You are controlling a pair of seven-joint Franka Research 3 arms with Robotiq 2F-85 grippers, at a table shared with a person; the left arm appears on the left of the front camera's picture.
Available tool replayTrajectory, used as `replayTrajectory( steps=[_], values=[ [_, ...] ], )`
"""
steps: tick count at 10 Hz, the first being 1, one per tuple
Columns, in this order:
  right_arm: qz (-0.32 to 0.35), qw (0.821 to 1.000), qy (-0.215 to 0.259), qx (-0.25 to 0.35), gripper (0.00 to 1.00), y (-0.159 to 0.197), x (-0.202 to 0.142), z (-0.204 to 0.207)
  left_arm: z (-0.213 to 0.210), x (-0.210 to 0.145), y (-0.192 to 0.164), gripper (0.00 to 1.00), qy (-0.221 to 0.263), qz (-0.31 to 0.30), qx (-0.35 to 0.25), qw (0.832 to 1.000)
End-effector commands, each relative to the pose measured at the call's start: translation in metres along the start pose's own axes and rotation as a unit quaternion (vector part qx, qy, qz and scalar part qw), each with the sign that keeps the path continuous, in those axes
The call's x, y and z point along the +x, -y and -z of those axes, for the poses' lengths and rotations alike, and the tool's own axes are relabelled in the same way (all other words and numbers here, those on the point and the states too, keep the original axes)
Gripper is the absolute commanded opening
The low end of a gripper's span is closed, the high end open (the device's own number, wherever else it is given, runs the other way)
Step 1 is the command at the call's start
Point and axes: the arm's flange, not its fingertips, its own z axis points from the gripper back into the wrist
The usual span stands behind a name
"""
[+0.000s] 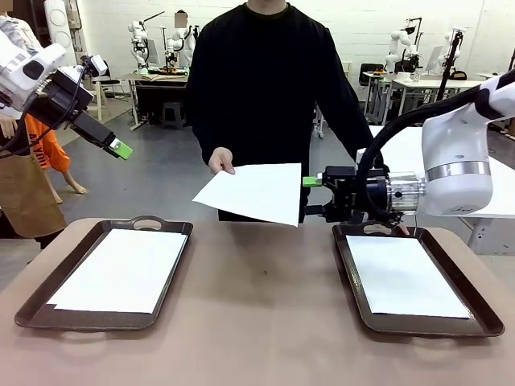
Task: Sort the A4 documents.
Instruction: Receive the A4 Paper.
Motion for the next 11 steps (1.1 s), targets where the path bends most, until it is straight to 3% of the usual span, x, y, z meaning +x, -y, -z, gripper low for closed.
replayTrajectory(
  steps=[1, 7, 11],
  values=[
    [0.001, 1.000, 0.012, 0.012, 1.00, 0.006, 0.006, 0.020, 0.000, 0.000, 0.000, 1.00, 0.000, 0.000, -0.001, 1.000],
    [0.061, 0.996, 0.057, 0.015, 1.00, 0.019, 0.019, 0.034, 0.000, 0.000, 0.000, 1.00, 0.000, 0.000, -0.001, 1.000],
    [0.099, 0.994, 0.019, 0.037, 1.00, 0.021, 0.023, 0.043, 0.000, 0.000, 0.000, 1.00, 0.000, 0.000, -0.001, 1.000]
  ],
)
